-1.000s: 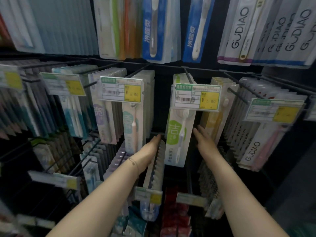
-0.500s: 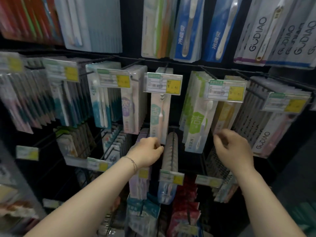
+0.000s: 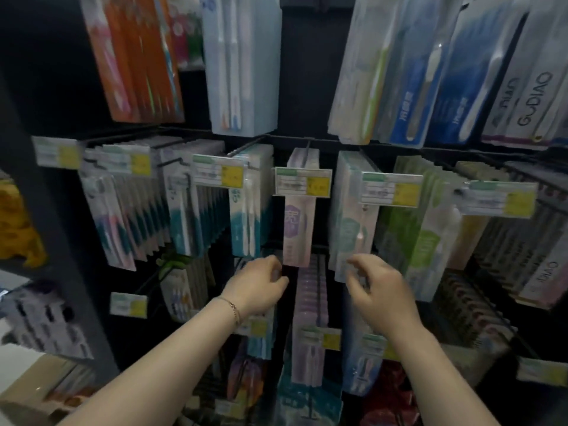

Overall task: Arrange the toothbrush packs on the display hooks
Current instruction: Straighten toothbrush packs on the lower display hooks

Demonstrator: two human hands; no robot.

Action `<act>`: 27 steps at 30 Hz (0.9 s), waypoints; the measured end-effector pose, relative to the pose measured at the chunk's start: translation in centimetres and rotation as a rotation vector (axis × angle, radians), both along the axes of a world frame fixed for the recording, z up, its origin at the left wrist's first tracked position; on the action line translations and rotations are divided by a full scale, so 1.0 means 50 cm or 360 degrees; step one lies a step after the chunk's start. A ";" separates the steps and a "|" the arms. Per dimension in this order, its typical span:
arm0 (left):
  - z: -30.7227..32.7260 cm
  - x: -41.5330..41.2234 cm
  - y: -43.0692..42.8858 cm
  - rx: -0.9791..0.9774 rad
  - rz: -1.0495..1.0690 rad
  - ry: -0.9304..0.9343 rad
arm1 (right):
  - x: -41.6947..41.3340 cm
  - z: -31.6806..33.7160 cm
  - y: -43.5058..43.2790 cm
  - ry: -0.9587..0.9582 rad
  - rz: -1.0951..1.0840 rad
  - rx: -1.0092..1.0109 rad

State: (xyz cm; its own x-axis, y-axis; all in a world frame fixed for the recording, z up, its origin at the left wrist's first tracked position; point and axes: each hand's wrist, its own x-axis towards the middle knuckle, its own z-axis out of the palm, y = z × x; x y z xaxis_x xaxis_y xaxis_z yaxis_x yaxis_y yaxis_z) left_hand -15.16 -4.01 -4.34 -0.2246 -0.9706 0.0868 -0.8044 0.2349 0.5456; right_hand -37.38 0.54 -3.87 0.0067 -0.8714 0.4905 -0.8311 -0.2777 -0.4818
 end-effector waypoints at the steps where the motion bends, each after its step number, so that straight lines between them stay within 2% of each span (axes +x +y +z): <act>1: 0.002 0.008 -0.006 -0.0005 0.0001 0.0080 | 0.019 -0.003 -0.010 -0.0122 0.0028 0.0028; 5: 0.007 0.017 -0.039 0.0042 -0.0074 0.0450 | 0.087 -0.020 -0.048 -0.0541 0.0172 0.0121; 8: 0.016 0.002 -0.065 0.0095 -0.0159 0.0761 | 0.122 -0.026 -0.093 -0.0716 0.0309 0.0186; 10: 0.018 -0.017 -0.087 0.0010 -0.0240 0.0874 | 0.138 -0.026 -0.127 -0.0783 0.0373 0.0229; 16: 0.026 -0.062 -0.132 -0.0212 -0.0373 0.0953 | 0.161 -0.034 -0.210 -0.0750 0.0441 0.0187; 21: 0.028 -0.069 -0.132 -0.0135 -0.0429 0.1056 | 0.156 -0.049 -0.233 -0.0749 0.0480 0.0081; 24: 0.025 -0.063 -0.139 -0.0077 -0.0372 0.1077 | 0.159 -0.044 -0.226 -0.0787 0.0417 0.0042; 27: 0.024 -0.045 -0.133 -0.0117 -0.0222 0.1055 | 0.162 -0.042 -0.212 -0.0776 0.0233 -0.0168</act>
State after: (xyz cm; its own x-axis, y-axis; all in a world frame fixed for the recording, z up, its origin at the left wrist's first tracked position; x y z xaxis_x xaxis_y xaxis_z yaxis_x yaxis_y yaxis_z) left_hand -17.40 -10.66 -3.14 -0.2237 -0.9228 0.3137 -0.2649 0.3674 0.8916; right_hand -29.30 -10.07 -5.98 -0.1265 -0.8240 0.5523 -0.4656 -0.4423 -0.7665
